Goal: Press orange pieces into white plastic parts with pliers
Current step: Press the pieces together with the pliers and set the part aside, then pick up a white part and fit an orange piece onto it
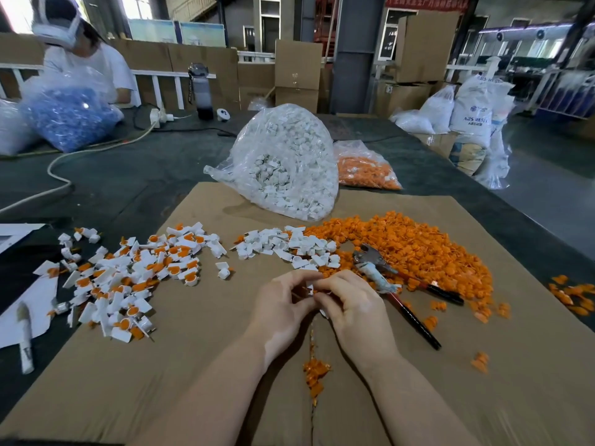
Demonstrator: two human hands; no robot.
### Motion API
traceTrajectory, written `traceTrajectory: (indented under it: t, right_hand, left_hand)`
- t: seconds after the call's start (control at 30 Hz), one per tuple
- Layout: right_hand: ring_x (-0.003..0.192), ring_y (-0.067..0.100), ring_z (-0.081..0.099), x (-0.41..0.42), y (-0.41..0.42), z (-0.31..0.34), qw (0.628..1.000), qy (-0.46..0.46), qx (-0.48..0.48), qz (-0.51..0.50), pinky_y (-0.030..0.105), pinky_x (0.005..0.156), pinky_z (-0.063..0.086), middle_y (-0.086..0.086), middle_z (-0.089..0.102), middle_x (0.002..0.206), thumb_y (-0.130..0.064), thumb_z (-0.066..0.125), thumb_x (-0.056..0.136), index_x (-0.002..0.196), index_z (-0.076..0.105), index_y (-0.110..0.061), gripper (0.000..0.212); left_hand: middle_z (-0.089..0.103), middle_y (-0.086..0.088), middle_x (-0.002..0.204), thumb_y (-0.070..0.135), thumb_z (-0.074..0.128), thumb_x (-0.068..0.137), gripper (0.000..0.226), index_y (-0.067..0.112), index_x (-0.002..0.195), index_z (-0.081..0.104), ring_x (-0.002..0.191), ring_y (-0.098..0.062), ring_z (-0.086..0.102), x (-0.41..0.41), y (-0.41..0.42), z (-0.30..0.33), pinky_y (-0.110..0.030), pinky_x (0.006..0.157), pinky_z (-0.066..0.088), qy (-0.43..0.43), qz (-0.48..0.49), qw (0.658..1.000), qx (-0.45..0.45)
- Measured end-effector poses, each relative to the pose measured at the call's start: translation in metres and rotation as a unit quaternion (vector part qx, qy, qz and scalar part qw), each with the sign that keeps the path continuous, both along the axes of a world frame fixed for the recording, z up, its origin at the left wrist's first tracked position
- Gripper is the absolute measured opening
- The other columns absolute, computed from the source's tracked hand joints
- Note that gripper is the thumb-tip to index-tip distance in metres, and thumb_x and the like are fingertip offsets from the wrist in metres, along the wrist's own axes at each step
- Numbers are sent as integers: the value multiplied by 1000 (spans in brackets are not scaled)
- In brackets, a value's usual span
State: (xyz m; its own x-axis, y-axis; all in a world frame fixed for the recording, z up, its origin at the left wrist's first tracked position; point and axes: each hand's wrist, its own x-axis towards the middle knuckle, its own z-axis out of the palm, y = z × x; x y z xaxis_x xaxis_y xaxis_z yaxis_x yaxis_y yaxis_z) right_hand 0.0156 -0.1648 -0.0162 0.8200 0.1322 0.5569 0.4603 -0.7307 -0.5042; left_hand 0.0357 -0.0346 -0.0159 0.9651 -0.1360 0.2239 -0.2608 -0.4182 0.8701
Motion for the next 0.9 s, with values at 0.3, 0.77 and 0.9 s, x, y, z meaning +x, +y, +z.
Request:
traceTrajectory:
  t: [0.3, 0.77, 0.9]
  right_hand:
    - [74, 23, 59, 0, 2, -2, 997, -56, -41, -15, 27, 67, 44, 7, 61, 74, 0, 68, 77, 74, 64, -2, 5]
    - [82, 8, 61, 1, -5, -2, 990, 22, 133, -38, 33, 71, 54, -7, 64, 85, -4, 63, 85, 93, 70, -14, 14]
    - [82, 8, 59, 0, -4, -2, 994, 1, 100, -49, 29, 71, 53, -8, 62, 83, -3, 64, 84, 90, 70, -13, 13]
  left_hand:
    - [65, 4, 110, 15, 66, 84, 30, 19, 114, 65, 105, -10, 56, -2, -3, -1, -13, 84, 37, -65, 7, 993, 102]
    - [63, 14, 94, 9, 68, 82, 32, 21, 112, 66, 86, 3, 57, -3, 0, 2, 2, 73, 38, -6, 15, 1000, 12]
    - [61, 16, 96, 8, 68, 82, 33, 23, 112, 65, 91, 0, 55, -3, -1, 2, 3, 75, 36, -3, 17, 1000, 25]
